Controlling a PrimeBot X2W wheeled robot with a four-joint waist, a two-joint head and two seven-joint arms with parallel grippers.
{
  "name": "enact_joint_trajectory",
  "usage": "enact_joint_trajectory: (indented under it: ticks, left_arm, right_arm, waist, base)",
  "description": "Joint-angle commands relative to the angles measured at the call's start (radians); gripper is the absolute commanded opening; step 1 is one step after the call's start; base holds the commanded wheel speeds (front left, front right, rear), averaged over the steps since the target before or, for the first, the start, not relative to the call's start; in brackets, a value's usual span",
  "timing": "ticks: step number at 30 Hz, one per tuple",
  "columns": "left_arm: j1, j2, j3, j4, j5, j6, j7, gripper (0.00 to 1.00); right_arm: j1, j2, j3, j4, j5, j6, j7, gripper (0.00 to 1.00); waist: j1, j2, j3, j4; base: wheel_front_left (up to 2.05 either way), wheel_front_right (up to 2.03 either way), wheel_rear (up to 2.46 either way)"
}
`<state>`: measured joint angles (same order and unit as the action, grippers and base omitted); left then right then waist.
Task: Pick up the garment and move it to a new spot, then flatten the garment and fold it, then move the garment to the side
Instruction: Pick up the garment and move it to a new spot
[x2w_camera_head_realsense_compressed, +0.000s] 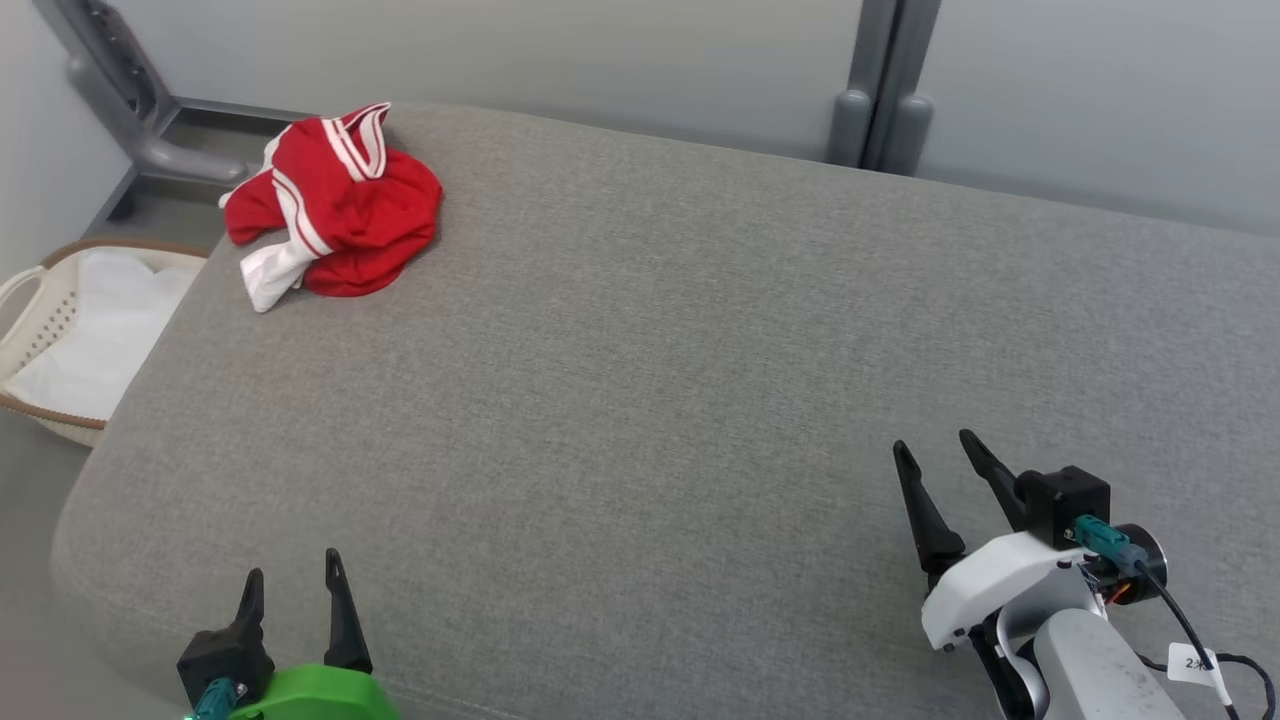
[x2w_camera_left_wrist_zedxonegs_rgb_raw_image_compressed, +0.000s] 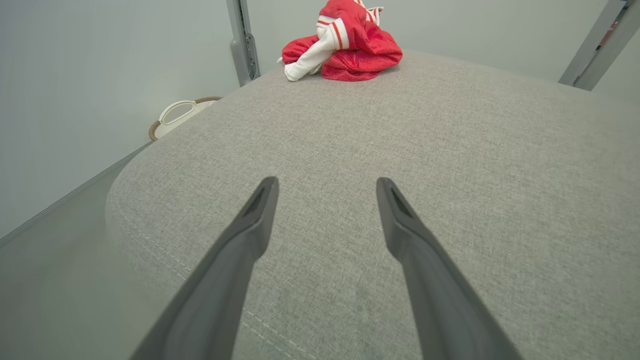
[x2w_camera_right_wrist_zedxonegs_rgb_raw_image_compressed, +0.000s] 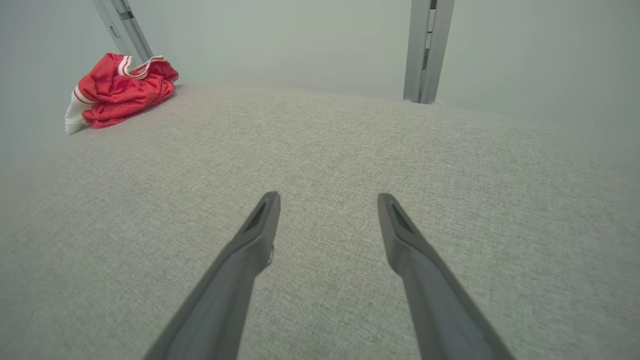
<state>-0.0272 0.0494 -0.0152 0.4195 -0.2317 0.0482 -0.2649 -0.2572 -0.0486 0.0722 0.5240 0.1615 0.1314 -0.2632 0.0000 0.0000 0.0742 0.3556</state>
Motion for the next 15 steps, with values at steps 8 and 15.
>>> enact_joint_trajectory:
  ticks: [8, 15]
  left_arm:
    - [0.004, 0.003, 0.047, -0.003, -0.048, -0.012, 0.001, 1.0]
    - [-0.106, 0.003, 0.082, 0.026, -0.031, -0.062, 0.001, 1.0]
  right_arm:
    - [-0.014, -0.005, 0.029, -0.002, 0.016, -0.001, -0.002, 1.0]
    - [-0.062, -0.006, 0.047, -0.015, -0.011, -0.002, -0.002, 1.0]
  waist:
    - [0.0, 0.0, 0.014, 0.078]
    - [0.0, 0.0, 0.086, 0.036]
  base:
    - [0.0, 0.0, 0.0]
    - [0.0, 0.0, 0.0]
